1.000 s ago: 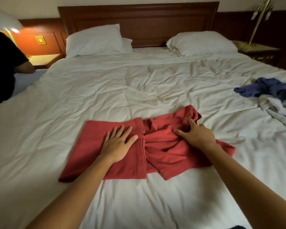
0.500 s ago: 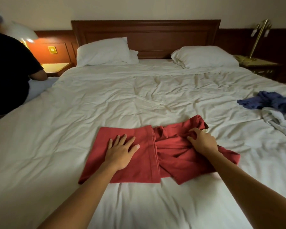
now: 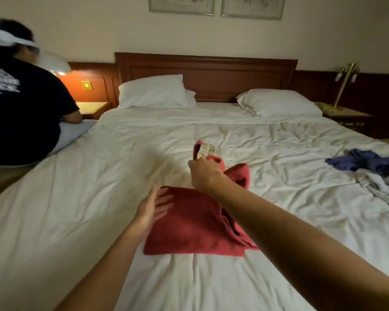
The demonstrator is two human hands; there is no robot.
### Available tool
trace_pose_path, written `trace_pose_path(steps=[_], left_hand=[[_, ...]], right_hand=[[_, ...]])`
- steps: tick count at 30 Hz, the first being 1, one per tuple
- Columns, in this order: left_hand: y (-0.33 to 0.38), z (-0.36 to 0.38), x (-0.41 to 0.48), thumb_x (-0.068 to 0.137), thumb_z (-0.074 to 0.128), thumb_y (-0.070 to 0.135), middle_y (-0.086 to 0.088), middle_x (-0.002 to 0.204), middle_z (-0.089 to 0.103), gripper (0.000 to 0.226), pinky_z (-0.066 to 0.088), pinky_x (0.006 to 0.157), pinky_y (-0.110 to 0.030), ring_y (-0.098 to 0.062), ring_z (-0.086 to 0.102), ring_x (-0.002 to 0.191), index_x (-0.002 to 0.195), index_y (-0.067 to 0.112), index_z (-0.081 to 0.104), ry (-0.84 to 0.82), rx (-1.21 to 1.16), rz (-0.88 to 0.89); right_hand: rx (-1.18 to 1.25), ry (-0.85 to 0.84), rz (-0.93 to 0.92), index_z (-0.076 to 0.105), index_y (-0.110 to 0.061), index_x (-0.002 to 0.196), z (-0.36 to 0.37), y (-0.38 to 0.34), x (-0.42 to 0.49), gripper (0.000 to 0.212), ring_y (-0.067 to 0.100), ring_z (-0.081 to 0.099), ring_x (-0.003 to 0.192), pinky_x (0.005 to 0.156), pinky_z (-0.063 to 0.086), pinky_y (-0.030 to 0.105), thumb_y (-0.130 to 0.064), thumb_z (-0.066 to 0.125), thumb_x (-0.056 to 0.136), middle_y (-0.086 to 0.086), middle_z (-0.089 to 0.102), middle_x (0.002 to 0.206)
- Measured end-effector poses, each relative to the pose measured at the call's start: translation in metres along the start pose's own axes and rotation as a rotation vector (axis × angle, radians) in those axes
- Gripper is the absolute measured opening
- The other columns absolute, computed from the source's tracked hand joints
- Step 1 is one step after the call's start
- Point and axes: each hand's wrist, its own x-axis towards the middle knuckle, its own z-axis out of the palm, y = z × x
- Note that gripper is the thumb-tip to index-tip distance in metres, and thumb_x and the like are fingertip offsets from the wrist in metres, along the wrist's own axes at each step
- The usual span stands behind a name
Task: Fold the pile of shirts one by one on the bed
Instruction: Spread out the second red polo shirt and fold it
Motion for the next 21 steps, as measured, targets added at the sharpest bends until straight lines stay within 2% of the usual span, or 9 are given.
trace_pose_path(steps=[2, 3, 6, 8, 11, 13, 16, 19, 21], left_hand=[[0.005, -0.020, -0.006, 0.093, 0.029, 0.074, -0.015, 0.106, 0.072, 0.076, 0.055, 0.086, -0.047, -0.033, 0.070, 0.096, 0.126, 0.014, 0.062, -0.025, -0.246, -0.205], [0.005, -0.029, -0.007, 0.087, 0.027, 0.082, -0.016, 0.099, 0.074, 0.086, 0.057, 0.077, -0.044, -0.033, 0.072, 0.090, 0.121, 0.014, 0.067, -0.062, -0.294, -0.274], [-0.003, -0.042, -0.010, 0.083, 0.031, 0.086, -0.017, 0.111, 0.073, 0.091, 0.059, 0.078, -0.040, -0.033, 0.072, 0.102, 0.109, 0.012, 0.078, -0.143, -0.282, -0.366], [-0.007, -0.038, -0.012, 0.088, 0.055, 0.068, -0.018, 0.115, 0.072, 0.066, 0.056, 0.090, -0.041, -0.032, 0.070, 0.108, 0.117, 0.012, 0.074, -0.116, -0.183, -0.339], [-0.012, -0.030, -0.006, 0.076, 0.084, 0.020, -0.023, 0.098, 0.073, 0.036, 0.057, 0.088, -0.047, -0.035, 0.069, 0.092, 0.108, 0.009, 0.072, 0.007, 0.139, -0.161], [-0.012, -0.028, -0.005, 0.068, 0.086, 0.000, -0.016, 0.091, 0.075, 0.036, 0.056, 0.092, -0.046, -0.032, 0.071, 0.090, 0.100, 0.009, 0.073, 0.057, 0.322, -0.103], [-0.012, -0.034, -0.004, 0.064, 0.087, -0.002, -0.008, 0.094, 0.077, 0.043, 0.057, 0.092, -0.046, -0.027, 0.073, 0.090, 0.103, 0.011, 0.073, 0.106, 0.457, -0.088], [-0.011, -0.042, -0.002, 0.063, 0.090, 0.010, -0.003, 0.085, 0.077, 0.035, 0.059, 0.087, -0.044, -0.023, 0.074, 0.083, 0.093, 0.014, 0.073, 0.172, 0.570, -0.035], [-0.004, -0.044, 0.000, 0.059, 0.094, 0.027, 0.000, 0.089, 0.076, 0.046, 0.058, 0.088, -0.040, -0.020, 0.073, 0.086, 0.098, 0.018, 0.071, 0.185, 0.644, -0.040]], right_hand=[[0.128, -0.187, -0.142, 0.054, -0.010, 0.138, -0.012, -0.043, 0.005, 0.043, 0.031, 0.054, 0.126, 0.098, 0.045, 0.034, -0.026, 0.052, 0.098, 0.014, 0.052, 0.142], [0.195, -0.252, -0.200, 0.051, -0.011, 0.141, -0.021, -0.056, 0.007, 0.047, 0.030, 0.055, 0.125, 0.098, 0.046, 0.033, -0.033, 0.052, 0.100, 0.010, 0.049, 0.146], [0.401, -0.257, -0.224, 0.048, -0.016, 0.145, -0.028, -0.057, 0.011, 0.049, 0.033, 0.064, 0.113, 0.082, 0.050, 0.032, -0.040, 0.048, 0.102, 0.004, 0.046, 0.148], [0.409, -0.159, -0.175, 0.051, -0.022, 0.143, -0.008, -0.035, 0.009, 0.048, 0.030, 0.055, 0.124, 0.099, 0.043, 0.033, -0.045, 0.047, 0.101, 0.005, 0.050, 0.147], [0.294, -0.148, -0.135, 0.044, -0.029, 0.146, 0.056, 0.001, -0.003, 0.048, 0.032, 0.046, 0.134, 0.108, 0.035, 0.039, -0.048, 0.041, 0.102, 0.009, 0.047, 0.149], [0.248, -0.187, -0.099, 0.032, -0.034, 0.152, 0.106, 0.022, -0.016, 0.052, 0.033, 0.032, 0.144, 0.116, 0.024, 0.046, -0.051, 0.034, 0.103, 0.011, 0.034, 0.157], [0.213, -0.162, -0.060, 0.017, -0.044, 0.155, 0.158, 0.043, -0.038, 0.058, 0.023, 0.006, 0.153, 0.122, -0.001, 0.046, -0.062, 0.024, 0.101, 0.003, 0.016, 0.165], [0.377, 0.016, -0.094, 0.039, -0.045, 0.146, 0.164, 0.056, -0.037, 0.049, 0.011, 0.023, 0.148, 0.118, 0.012, 0.038, -0.059, 0.029, 0.101, -0.007, 0.035, 0.158], [0.443, 0.192, -0.017, 0.051, -0.042, 0.138, 0.158, 0.068, -0.021, 0.040, 0.015, 0.037, 0.138, 0.111, 0.026, 0.038, -0.051, 0.036, 0.102, -0.010, 0.043, 0.151]])
